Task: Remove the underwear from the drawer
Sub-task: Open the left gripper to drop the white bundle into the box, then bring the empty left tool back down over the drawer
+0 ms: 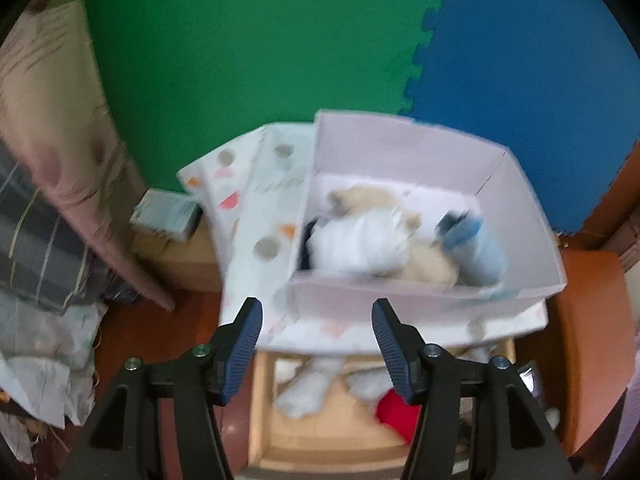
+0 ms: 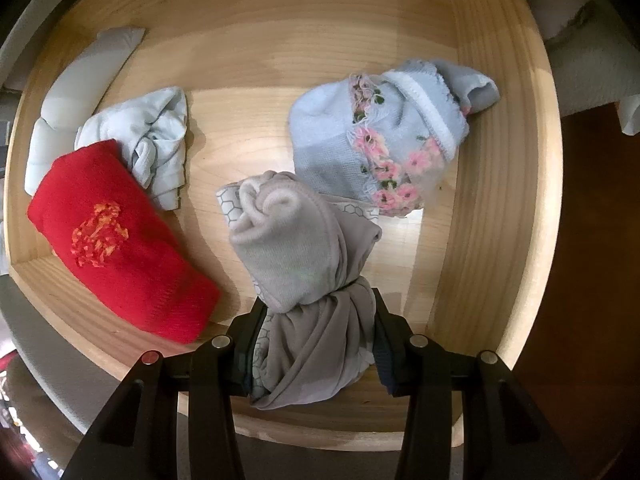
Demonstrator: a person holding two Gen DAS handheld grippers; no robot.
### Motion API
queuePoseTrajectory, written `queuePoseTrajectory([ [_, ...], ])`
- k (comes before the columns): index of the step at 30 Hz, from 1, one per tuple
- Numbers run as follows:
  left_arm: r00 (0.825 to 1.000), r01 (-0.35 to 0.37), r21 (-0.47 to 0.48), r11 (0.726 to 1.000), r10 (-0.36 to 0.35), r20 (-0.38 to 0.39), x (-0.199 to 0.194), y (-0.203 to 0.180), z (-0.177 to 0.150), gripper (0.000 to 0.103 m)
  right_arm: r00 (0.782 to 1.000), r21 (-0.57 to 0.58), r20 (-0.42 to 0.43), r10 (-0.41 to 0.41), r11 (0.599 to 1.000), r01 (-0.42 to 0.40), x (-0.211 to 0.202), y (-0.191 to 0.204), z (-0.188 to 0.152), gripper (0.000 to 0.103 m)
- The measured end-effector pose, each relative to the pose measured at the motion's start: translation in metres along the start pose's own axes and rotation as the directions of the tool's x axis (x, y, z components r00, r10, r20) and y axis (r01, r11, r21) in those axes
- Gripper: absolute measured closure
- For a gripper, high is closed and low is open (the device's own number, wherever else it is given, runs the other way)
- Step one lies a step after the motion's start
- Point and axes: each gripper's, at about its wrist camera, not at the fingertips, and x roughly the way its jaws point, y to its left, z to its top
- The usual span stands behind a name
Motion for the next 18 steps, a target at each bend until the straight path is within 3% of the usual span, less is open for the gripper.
queuePoseTrajectory([
  [10, 0.989, -0.071, -0.059, 0.996, 0.063, -0.137, 0.062, 0.016, -0.106, 0.044, 0.999, -0.021, -0.007, -0.039, 0.999, 0.039, 0.005, 0.016, -0.001, 0.061],
  [18, 0.978, -0.094, -0.065, 0.993, 0.080, -0.194, 0.101, 0.002, -0.151, 0.044, 0.999, -0.010, 0.002, -0.034, 0.999, 0.034, 0.006, 0.018, -0.001, 0.061],
])
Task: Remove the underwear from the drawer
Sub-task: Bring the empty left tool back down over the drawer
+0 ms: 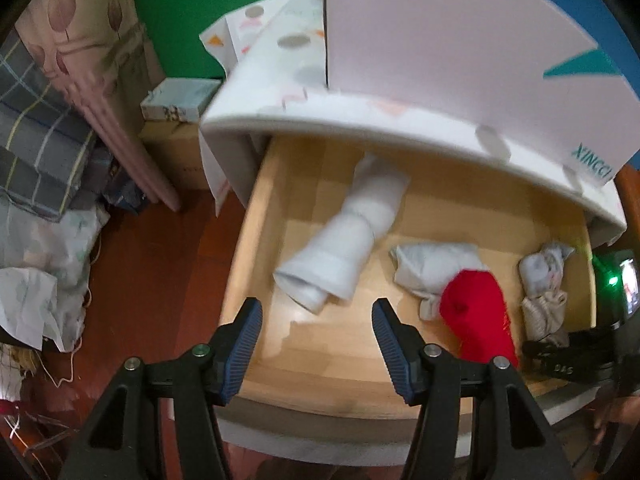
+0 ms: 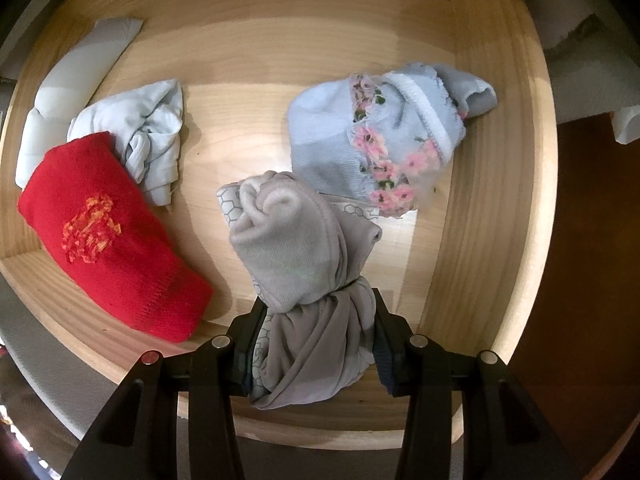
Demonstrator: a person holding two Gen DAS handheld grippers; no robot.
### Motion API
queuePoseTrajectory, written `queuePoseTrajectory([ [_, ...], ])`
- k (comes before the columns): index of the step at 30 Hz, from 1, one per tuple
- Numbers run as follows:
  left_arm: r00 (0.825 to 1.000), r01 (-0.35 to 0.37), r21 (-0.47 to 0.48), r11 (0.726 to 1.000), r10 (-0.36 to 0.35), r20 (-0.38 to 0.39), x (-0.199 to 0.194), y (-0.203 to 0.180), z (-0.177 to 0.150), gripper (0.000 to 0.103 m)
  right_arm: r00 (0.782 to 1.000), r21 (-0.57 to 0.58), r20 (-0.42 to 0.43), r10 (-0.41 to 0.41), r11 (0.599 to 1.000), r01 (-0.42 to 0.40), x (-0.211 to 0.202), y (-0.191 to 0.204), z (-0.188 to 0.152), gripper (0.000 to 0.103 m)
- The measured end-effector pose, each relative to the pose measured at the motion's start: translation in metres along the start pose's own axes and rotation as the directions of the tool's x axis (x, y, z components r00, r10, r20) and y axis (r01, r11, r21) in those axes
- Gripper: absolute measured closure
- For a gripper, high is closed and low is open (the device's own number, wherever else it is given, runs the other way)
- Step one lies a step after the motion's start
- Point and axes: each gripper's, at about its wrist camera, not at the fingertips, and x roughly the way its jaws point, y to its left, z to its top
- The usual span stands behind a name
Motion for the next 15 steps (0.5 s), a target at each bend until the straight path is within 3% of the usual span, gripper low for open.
queuePoseTrajectory([
  [4, 1.000, -0.024, -0.008, 1.000, 0.024, -0.009, 0.010, 0.000, -0.005, 0.044, 1.000, -0.001, 0.011, 0.007, 1.000, -0.007, -0.002, -0.004, -0.001, 0.061],
  [8, 0.999, -0.033, -0.051, 0.998, 0.035, 0.042, 0.004, 0.006, -0.006, 0.044, 0.999, -0.008, 0.031, 0.012, 1.000, -0.012, -0.007, -0.004, -0.002, 0.061],
  [15, 0.998, -0.001, -0.097, 0.995, 0.007, 0.057, 0.004, 0.017, -0.005, 0.044, 0.994, -0.036, 0.111, 0.005, 0.999, -0.001, -0.025, 0.001, -0.006, 0.061],
])
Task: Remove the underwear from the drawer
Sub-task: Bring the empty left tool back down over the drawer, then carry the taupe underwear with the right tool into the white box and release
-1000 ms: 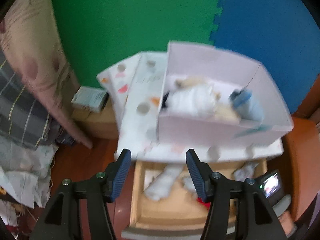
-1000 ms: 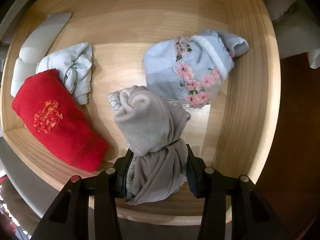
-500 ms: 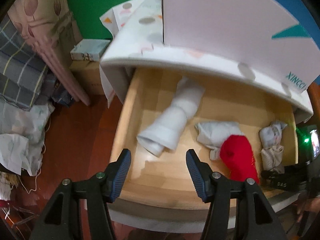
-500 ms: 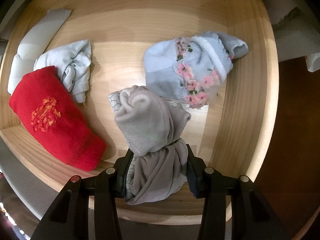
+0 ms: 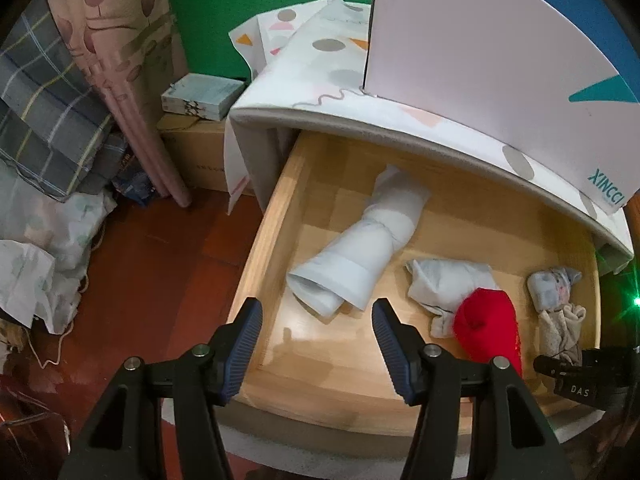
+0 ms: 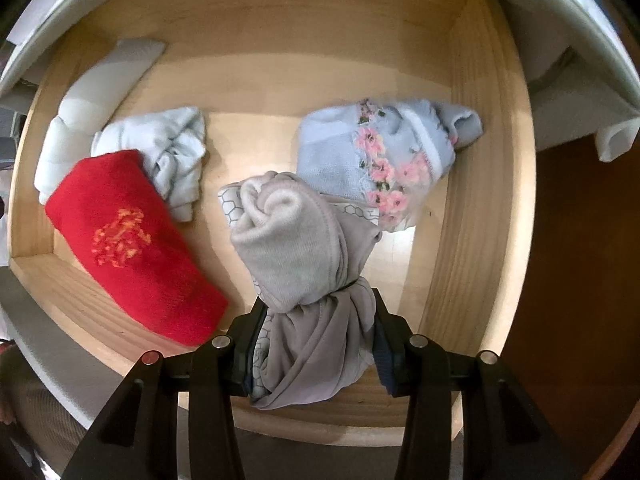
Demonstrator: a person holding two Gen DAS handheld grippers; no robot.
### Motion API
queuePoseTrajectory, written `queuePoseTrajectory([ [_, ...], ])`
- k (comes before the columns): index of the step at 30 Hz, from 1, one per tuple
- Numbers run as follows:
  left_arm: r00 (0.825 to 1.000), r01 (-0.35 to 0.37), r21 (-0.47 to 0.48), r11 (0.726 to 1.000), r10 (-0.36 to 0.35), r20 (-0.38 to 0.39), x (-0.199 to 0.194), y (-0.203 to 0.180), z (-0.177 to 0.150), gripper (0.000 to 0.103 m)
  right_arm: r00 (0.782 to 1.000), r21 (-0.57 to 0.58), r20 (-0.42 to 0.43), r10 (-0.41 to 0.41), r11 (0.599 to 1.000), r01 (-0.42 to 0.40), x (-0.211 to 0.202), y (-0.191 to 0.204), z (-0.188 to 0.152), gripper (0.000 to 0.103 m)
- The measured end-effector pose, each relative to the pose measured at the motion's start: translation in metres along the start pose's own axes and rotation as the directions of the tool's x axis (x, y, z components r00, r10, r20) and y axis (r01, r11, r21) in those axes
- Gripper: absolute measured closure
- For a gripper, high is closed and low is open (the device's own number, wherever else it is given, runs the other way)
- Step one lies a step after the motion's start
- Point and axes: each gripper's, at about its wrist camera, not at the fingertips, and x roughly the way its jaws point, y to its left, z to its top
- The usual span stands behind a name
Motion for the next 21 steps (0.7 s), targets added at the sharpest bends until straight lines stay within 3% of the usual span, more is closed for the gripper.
queuePoseTrajectory([
  [6, 1.000, 0.005, -0.005, 1.000, -0.005, -0.008, 0.003, 0.001, 0.001, 0.044, 1.000, -0.007, 0.018, 0.021, 1.000, -0.020, -0.023, -0.003, 0.000, 0.061],
  [21, 1.000, 0.024, -0.036, 0.999, -0.025, -0.013, 0.003, 0.006, -0.001, 0.044, 0.990, -0.069, 0.136, 0.026, 0.997, -0.017, -0.147, -0.001, -0.011, 0.061],
])
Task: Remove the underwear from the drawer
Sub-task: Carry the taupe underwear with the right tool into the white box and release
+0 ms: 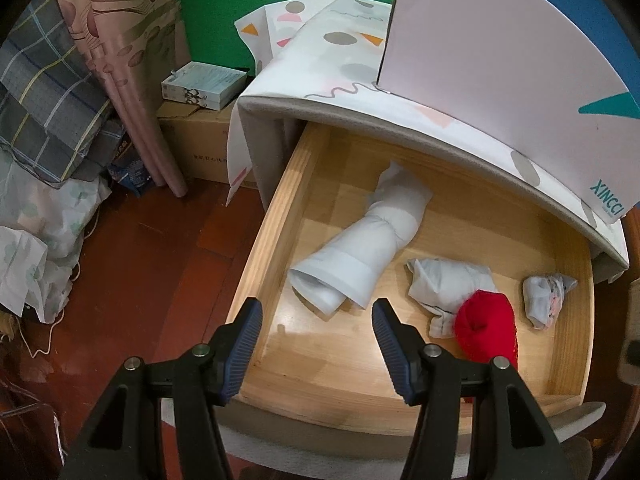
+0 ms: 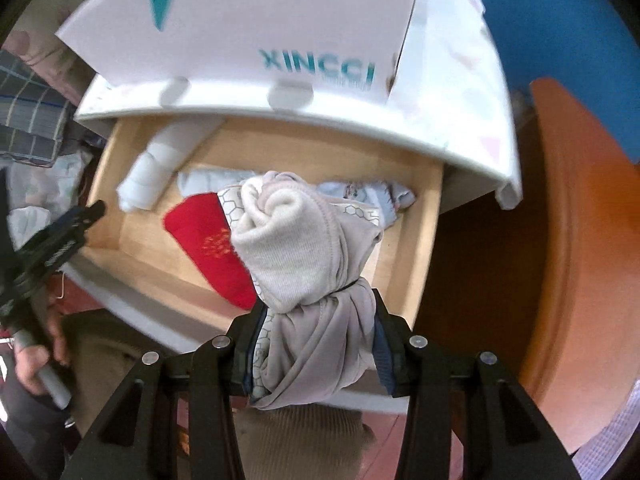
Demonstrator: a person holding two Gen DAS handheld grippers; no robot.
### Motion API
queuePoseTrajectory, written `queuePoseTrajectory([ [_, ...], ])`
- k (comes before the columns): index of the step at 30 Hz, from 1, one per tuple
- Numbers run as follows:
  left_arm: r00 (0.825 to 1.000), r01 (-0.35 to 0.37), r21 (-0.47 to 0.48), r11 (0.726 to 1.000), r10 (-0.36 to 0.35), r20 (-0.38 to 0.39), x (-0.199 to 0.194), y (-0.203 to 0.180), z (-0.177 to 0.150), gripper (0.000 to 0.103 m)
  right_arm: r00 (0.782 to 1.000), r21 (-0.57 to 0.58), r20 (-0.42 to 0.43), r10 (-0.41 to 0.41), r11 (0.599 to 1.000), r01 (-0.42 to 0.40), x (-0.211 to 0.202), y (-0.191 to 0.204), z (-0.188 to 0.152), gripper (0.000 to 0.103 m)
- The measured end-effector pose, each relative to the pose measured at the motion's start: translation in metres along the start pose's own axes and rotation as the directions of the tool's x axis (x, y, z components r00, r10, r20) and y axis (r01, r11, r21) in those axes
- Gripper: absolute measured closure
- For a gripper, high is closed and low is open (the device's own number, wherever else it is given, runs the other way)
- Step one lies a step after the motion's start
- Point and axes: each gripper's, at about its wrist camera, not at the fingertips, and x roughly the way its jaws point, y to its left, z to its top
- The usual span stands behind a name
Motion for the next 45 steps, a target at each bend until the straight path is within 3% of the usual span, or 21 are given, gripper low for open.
queuePoseTrajectory([
  [9, 1.000, -0.001, 0.002, 1.000, 0.001, 0.001, 0.000, 0.000, 0.000, 0.044, 0.993, -0.026, 0.119, 0.000, 1.000, 0.004, -0.074, 0.007, 0.026, 0.061],
  [17, 1.000, 0.008, -0.002, 1.000, -0.008, 0.002, 0.000, 0.000, 0.002, 0.044, 0.968, 0.011, 0.248, -0.035, 0.999, 0.033, -0.112, 0.015, 0.101, 0.061],
  [22, 1.000, 0.018, -0.007, 1.000, -0.018, 0.002, 0.000, 0.001, 0.003, 0.044, 0.967, 0.028, 0.249, -0.056, 0.998, 0.050, -0.101, 0.018, 0.143, 0.061],
  [29, 1.000, 0.029, -0.003, 1.000, -0.029, 0.012, 0.000, 0.000, 0.003, 0.044, 0.980, 0.049, 0.177, -0.093, 0.995, 0.086, -0.050, 0.019, 0.195, 0.061],
  [36, 0.998, 0.042, -0.002, 0.999, -0.042, 0.037, -0.005, -0.001, 0.002, 0.044, 0.985, 0.085, 0.143, -0.100, 0.992, 0.088, -0.016, 0.006, 0.209, 0.058],
  [45, 0.999, 0.040, -0.013, 0.999, -0.040, 0.037, -0.004, 0.001, 0.002, 0.044, 0.976, 0.093, 0.196, -0.097, 0.992, 0.080, -0.039, -0.002, 0.199, 0.048],
])
